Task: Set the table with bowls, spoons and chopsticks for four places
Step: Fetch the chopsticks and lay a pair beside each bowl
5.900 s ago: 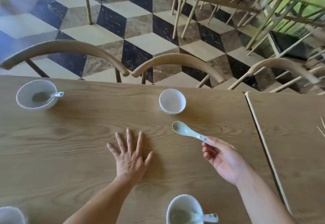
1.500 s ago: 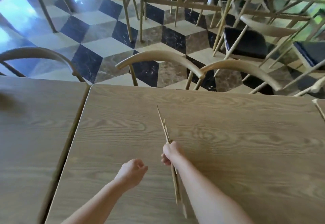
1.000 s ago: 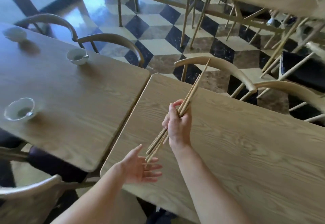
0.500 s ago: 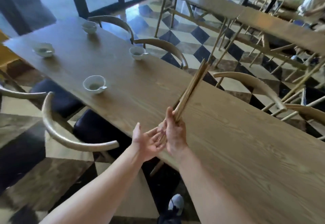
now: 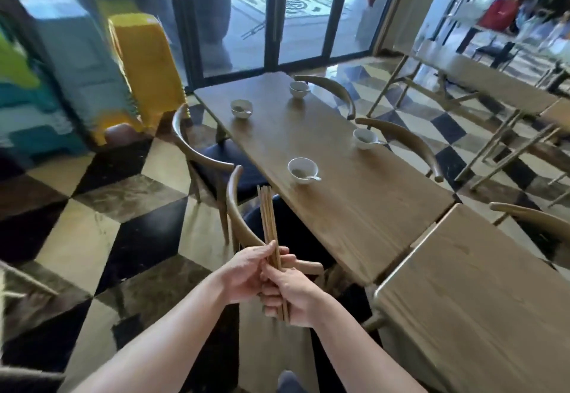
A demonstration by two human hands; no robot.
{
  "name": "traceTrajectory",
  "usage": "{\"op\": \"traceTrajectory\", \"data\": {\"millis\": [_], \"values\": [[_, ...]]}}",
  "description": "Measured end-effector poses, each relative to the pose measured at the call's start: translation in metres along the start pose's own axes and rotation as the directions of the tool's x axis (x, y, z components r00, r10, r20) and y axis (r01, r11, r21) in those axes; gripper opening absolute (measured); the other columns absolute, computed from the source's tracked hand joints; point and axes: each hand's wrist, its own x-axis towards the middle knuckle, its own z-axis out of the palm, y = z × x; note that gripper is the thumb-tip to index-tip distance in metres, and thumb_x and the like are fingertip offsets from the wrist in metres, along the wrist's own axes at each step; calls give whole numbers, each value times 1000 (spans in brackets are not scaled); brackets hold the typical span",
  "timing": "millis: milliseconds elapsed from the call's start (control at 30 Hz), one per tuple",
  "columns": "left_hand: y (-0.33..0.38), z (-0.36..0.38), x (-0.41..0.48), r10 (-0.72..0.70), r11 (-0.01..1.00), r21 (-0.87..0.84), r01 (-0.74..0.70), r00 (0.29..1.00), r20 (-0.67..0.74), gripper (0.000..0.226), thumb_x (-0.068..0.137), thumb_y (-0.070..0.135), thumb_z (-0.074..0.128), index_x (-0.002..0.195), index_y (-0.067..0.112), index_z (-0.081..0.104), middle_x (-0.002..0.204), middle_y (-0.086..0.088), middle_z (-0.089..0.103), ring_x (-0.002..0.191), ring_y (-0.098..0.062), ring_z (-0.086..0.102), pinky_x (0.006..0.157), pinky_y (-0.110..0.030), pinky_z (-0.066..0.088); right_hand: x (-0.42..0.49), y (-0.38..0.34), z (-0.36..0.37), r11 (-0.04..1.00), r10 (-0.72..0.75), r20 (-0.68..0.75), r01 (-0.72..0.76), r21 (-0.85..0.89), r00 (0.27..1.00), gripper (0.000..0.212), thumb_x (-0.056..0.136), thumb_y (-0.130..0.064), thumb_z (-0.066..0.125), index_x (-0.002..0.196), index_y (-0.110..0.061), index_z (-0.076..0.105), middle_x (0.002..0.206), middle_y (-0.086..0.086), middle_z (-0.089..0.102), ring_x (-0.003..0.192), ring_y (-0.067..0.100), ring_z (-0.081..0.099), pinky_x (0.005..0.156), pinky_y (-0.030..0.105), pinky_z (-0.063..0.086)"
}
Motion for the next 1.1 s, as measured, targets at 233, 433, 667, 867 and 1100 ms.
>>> {"op": "traceTrajectory", "data": {"millis": [233, 433, 667, 867, 1100], "values": [[34, -46, 12, 72, 995, 82, -55, 971, -227, 24, 99, 24, 56, 91, 5, 68, 76, -11, 71, 70, -23, 69, 72, -38, 52, 39, -42, 23, 937, 131, 99, -91, -336, 986, 39, 96, -32, 61, 115, 1, 60, 92, 22, 69, 86, 36, 68, 82, 47, 58], [77, -62, 67, 141, 986, 128, -104, 934, -327, 26, 100, 20, 55, 108, -4, 62, 80, -14, 70, 70, -24, 73, 60, -33, 58, 97, -87, 19, 841, -64, -137, -21, -540, 988, 27, 86, -26, 74, 100, -3, 70, 94, 18, 76, 80, 27, 76, 74, 41, 63], [157, -59, 158, 76, 987, 156, -30, 952, -297, 22, 99, 9, 57, 107, -12, 58, 83, -25, 70, 64, -31, 74, 51, -35, 60, 172, -152, -23, 950, -50, -201, -16, -313, 978, 25, 89, -21, 71, 103, 0, 71, 92, 18, 77, 81, 27, 76, 77, 43, 62], [194, -52, 231, -35, 993, 99, 60, 972, -230, 34, 92, 12, 66, 110, -15, 58, 109, -39, 66, 100, -52, 68, 85, -62, 56, 205, -192, -61, 996, -47, -327, 19, -87, 944, 27, 82, -4, 76, 103, 11, 66, 92, 25, 74, 75, 30, 76, 67, 40, 63], [208, -28, 287, -126, 975, 179, 133, 991, -49, 29, 94, 16, 62, 107, -10, 64, 104, -30, 72, 91, -37, 74, 78, -44, 62, 197, -206, -98, 987, -39, -486, 109, 117, 873, 31, 85, -1, 72, 109, 16, 63, 92, 27, 74, 81, 33, 75, 67, 40, 63]]}}
